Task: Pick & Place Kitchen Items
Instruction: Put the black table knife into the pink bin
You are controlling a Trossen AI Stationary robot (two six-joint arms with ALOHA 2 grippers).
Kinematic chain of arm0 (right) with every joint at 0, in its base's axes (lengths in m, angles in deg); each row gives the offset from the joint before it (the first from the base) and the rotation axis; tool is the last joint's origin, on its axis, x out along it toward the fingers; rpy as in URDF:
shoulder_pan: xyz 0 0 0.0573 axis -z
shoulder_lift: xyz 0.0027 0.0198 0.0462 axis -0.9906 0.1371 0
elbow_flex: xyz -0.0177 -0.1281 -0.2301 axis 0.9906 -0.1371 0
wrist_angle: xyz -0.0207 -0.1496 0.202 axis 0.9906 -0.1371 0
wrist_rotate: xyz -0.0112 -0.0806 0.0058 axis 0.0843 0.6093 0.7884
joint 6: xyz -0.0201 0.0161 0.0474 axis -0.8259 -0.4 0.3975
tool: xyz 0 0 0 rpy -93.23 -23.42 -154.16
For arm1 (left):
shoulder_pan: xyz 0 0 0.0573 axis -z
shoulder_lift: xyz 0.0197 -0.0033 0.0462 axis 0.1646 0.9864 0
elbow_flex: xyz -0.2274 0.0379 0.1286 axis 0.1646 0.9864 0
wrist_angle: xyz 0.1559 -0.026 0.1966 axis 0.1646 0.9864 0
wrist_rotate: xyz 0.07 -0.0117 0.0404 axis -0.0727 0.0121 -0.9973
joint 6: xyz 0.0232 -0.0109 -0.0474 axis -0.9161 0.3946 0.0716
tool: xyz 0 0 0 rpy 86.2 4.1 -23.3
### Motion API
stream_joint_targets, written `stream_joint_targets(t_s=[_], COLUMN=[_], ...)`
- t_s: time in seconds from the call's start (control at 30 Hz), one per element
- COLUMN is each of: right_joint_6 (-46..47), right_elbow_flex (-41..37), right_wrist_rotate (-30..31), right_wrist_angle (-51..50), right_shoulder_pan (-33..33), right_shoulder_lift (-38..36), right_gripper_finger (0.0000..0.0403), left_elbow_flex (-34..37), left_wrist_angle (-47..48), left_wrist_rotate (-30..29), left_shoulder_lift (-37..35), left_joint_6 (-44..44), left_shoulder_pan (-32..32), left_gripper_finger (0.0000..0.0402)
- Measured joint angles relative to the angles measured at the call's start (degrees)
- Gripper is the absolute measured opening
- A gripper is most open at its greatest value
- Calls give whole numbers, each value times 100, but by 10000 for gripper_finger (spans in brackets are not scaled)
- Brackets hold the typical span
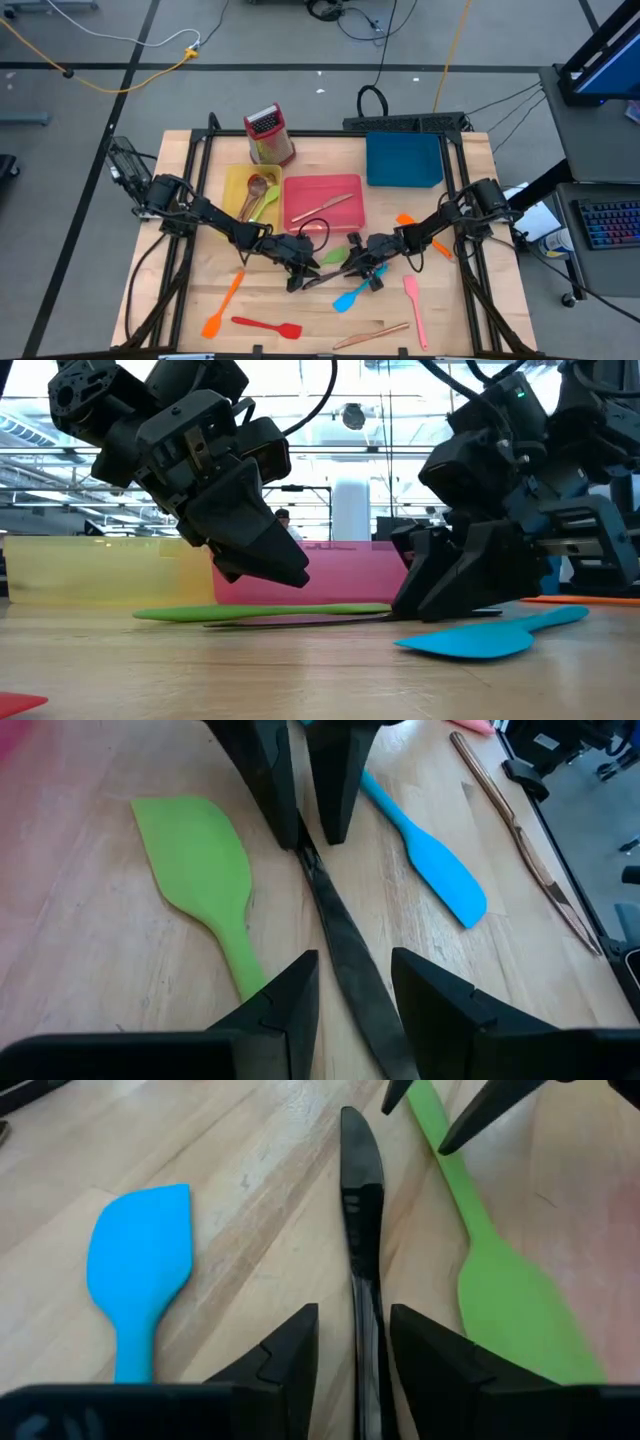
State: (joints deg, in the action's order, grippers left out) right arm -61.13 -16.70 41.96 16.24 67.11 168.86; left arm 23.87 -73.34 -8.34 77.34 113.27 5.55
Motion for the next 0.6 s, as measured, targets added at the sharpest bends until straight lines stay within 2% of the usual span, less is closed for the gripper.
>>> stream_joint_targets(t_s=[0.17,0.3,0.5,0.6], right_joint_6=[-4,-8,-190,-301], right_elbow_flex=[7,9,-95,-231], right_wrist_rotate=[2,24,-13,5], right_wrist_angle=[29,218,1123,1602], right_shoulder_pan=[2,13,46,76], right_shoulder_lift=[137,490,992,1301], right_gripper_finger=[110,84,32,25], left_elbow_flex=[0,0,2,2], left_wrist_angle=[-2,-3,-90,-365], left_wrist_rotate=[-60,-103,-103,-109], left_shoulder_lift=[0,0,0,0], left_joint_6=[0,0,1,-2], left_shoulder_pan=[0,0,20,62], left_gripper_finger=[134,134,134,134])
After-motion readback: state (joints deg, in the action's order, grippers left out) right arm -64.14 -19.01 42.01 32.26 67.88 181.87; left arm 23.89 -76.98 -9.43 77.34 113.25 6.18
